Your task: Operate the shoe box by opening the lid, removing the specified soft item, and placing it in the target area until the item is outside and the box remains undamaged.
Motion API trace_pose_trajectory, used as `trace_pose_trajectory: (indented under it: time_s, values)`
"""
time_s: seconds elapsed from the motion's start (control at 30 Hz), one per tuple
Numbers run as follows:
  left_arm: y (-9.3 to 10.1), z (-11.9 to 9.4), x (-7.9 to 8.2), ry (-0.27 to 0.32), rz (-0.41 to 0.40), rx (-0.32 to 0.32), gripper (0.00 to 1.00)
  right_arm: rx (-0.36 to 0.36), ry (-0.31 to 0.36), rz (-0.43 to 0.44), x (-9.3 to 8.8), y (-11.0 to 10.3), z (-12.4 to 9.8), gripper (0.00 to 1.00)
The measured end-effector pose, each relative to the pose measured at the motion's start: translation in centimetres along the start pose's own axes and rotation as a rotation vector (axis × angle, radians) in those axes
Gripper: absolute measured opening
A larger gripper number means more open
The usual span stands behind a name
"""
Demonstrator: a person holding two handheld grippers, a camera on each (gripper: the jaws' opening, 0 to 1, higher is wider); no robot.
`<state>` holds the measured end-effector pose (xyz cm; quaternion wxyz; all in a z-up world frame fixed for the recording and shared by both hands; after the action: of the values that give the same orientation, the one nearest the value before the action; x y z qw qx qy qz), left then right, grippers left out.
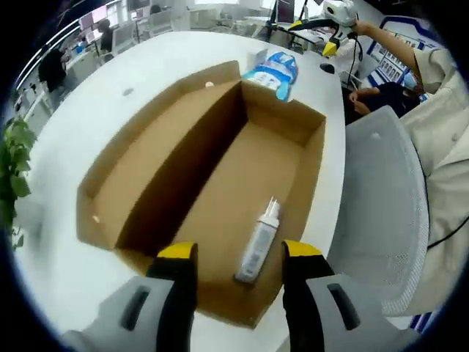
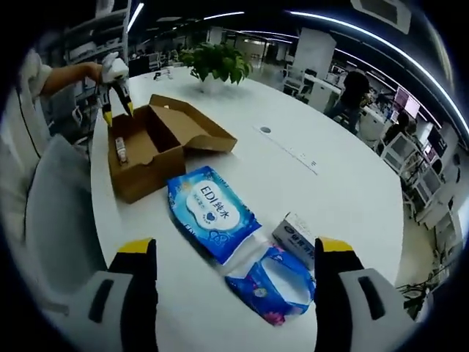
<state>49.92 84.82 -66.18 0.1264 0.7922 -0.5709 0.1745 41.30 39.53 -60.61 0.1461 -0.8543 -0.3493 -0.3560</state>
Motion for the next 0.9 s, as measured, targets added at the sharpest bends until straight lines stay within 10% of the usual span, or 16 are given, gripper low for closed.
trace_pose_trajectory:
  time_s: [0.9]
  values:
    - [0.2,5.1,-0.2,-0.205,0.259,-0.165,0.44,0.079,0.129,0.033,1.9,-6.5,-0.3,0.96]
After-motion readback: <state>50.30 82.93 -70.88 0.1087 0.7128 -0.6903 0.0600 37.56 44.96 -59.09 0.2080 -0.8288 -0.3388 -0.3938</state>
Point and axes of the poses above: the point that each gripper's makers call its tool centre point, and the gripper's own axes: z roughly forward along the fingers, y roughly to its right, x roughly out of its top, the point moved 6 cm from there along -z, roughly backward along the fingers, and after that the axes turned 9 degrees about x, right-handed, at the moved point
